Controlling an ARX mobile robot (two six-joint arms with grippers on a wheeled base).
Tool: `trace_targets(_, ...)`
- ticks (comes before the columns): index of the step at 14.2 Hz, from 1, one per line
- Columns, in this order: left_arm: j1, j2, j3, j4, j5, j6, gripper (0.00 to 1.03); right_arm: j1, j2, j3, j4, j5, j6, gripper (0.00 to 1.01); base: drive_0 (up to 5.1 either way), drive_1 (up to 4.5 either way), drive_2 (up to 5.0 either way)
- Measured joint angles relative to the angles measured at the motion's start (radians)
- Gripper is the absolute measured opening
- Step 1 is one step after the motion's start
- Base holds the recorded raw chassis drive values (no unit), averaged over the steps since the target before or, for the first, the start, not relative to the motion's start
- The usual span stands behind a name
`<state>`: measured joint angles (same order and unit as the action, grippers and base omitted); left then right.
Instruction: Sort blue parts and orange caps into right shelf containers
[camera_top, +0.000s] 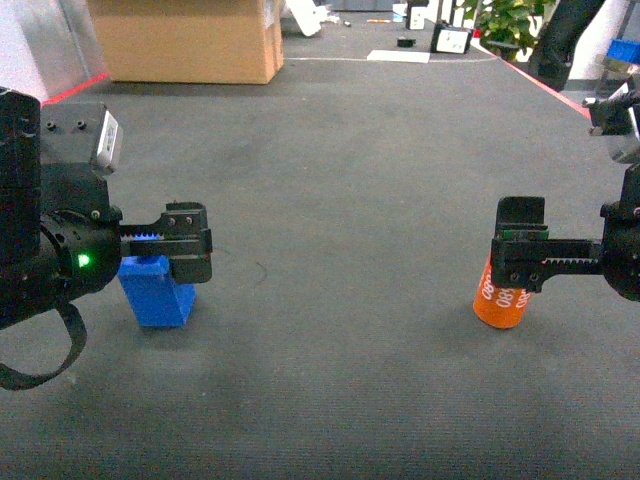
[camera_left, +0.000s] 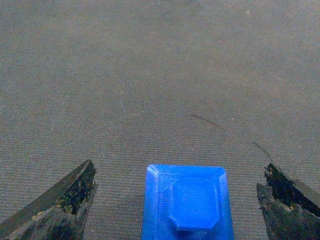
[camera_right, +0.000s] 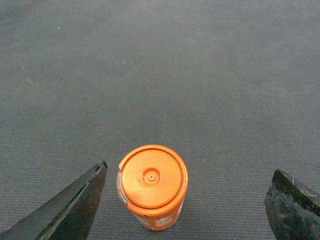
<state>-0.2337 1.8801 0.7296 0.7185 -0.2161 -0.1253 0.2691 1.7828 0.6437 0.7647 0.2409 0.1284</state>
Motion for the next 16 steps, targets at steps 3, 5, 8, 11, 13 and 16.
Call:
trace_targets(3, 0.003, 0.034, 0.004, 0.008, 0.012, -0.013, 0.98, -0.002, 0.066, 0.019, 0.010, -0.010, 0.019, 0.98, 0.0, 0.00, 0.0)
trace_targets(5, 0.003, 0.051, 0.008, 0.008, 0.016, -0.025, 0.98, -0.010, 0.146, 0.062, 0.008, -0.021, 0.039, 0.98, 0.0, 0.00, 0.0)
trace_targets(8, 0.003, 0.062, 0.021, -0.012, 0.019, -0.033, 0.98, -0.029, 0.229, 0.103, -0.014, -0.035, 0.101, 0.98, 0.0, 0.00, 0.0)
trace_targets(11, -0.001, 0.062, 0.030, -0.061, 0.013, -0.034, 0.97, -0.023, 0.246, 0.113, 0.009, 0.001, 0.084, 0.82, 0.0, 0.00, 0.0)
trace_targets(13, -0.003, 0.063, 0.030, -0.069, 0.007, -0.034, 0.78, -0.019, 0.248, 0.114, 0.013, 0.006, 0.061, 0.62, 0.0, 0.00, 0.0)
trace_targets(16, -0.007, 0.062, 0.029, -0.062, 0.001, -0.040, 0.48, -0.019, 0.249, 0.108, 0.036, 0.006, 0.035, 0.45, 0.0, 0.00, 0.0)
